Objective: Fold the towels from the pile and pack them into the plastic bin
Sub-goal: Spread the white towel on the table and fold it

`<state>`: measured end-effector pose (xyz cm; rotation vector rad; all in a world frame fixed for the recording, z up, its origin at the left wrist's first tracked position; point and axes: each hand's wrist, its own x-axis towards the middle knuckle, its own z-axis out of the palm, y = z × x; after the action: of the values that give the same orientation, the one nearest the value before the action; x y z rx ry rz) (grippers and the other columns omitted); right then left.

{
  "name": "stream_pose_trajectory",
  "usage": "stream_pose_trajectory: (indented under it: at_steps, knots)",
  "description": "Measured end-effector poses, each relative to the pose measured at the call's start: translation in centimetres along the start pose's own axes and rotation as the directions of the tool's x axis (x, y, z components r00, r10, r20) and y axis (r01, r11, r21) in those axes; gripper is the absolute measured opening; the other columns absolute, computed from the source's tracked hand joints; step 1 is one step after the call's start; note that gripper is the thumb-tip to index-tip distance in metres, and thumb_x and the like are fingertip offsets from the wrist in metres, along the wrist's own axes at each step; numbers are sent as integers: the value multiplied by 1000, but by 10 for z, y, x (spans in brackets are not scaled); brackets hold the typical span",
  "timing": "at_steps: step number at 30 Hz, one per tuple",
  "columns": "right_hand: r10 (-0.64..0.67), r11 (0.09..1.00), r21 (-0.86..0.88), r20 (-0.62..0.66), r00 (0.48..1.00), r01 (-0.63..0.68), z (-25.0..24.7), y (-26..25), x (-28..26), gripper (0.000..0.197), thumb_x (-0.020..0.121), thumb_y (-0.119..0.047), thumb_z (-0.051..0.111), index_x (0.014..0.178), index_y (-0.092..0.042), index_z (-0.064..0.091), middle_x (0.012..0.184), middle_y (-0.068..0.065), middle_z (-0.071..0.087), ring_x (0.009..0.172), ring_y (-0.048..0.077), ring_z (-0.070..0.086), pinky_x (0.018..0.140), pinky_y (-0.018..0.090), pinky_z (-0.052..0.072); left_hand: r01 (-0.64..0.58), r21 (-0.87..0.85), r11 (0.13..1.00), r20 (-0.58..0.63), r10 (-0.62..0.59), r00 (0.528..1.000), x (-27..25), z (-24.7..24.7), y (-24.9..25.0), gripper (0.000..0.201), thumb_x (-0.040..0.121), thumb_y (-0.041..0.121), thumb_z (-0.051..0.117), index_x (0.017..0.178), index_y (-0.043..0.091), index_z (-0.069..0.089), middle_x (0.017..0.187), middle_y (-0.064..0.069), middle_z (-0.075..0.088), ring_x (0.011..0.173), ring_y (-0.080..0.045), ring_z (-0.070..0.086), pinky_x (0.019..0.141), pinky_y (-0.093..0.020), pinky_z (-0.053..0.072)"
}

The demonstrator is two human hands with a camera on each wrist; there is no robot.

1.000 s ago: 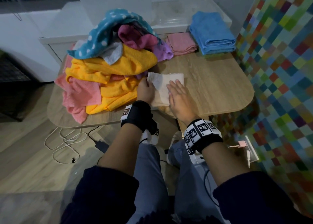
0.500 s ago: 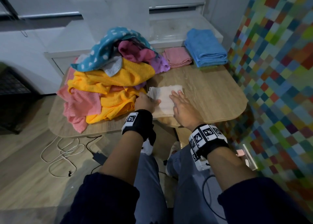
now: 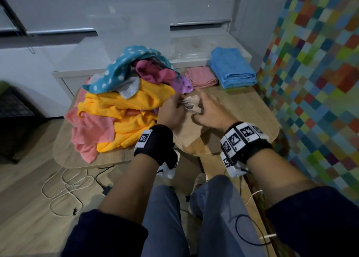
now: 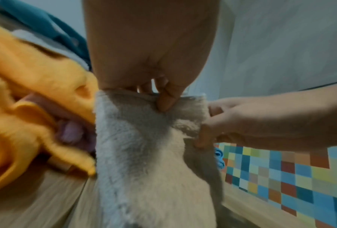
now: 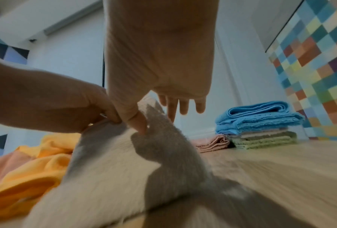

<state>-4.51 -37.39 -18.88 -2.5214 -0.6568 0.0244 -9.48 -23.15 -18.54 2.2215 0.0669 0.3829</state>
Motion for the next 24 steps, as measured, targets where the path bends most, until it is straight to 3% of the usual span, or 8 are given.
stream_pose_trajectory:
  at_steps: [3,5,6,10,14,17,22,24]
  knots:
    - [14,890,456,19,1000,-21,-7,-7,11,34,81,-4,62,114,-8,57,103,8,65,93,13,62,81,24,49,-65,95,993,18,63,998,18,-6,15,30,71,25,35,91,21,57,90,-4,63,99,-29,57,86,-34,33]
    - [35,793,609,-13,999,-20,-11,-11,21,30,84,6,58,110,-7,58,97,2,65,80,0,60,70,12,47,-75,125,989,-60,83,995,33,-8,17,45,68,29,33,104,19,58,103,-5,64,106,-26,54,86,-32,28]
    - [66,761,648,-38,997,-25,-14,-10,30,33,83,7,58,114,-5,57,101,4,65,84,2,61,73,13,47,-81,117,990,-122,95,988,41,-10,16,48,69,31,35,109,17,58,108,-6,62,108,-27,52,88,-33,29]
    - [155,781,624,-161,975,-21,-29,4,79,38,83,5,60,120,-2,52,118,13,59,106,20,57,92,29,47,13,139,990,-261,24,965,75,-13,3,40,79,17,50,119,11,54,116,-13,54,110,-32,45,90,-33,27]
    - [189,801,598,-235,954,-12,-51,14,134,25,88,3,53,113,5,57,101,9,58,87,11,54,69,12,41,99,372,923,-148,-47,988,91,-9,-18,48,78,19,45,126,10,49,135,-14,44,129,-33,32,101,-38,26]
    - [243,786,617,-250,937,-39,-63,19,178,28,87,3,49,112,1,60,102,9,61,92,14,54,67,16,42,109,510,854,-42,-102,994,94,-8,-39,56,84,18,50,139,14,36,153,-7,24,143,-28,13,108,-39,20]
    - [326,789,586,-146,934,-184,-57,37,226,26,85,-1,49,109,-5,60,97,8,59,85,18,57,64,24,44,71,512,856,85,-133,987,98,-14,-56,67,88,22,52,147,19,21,158,-3,7,146,-24,-3,115,-34,8]
    - [346,839,490,-140,928,-239,-41,50,236,25,86,-4,53,111,-1,58,105,14,61,97,23,59,76,30,47,55,500,864,109,-126,986,97,-15,-59,66,89,25,49,147,17,21,158,-6,7,146,-25,-4,114,-30,4]
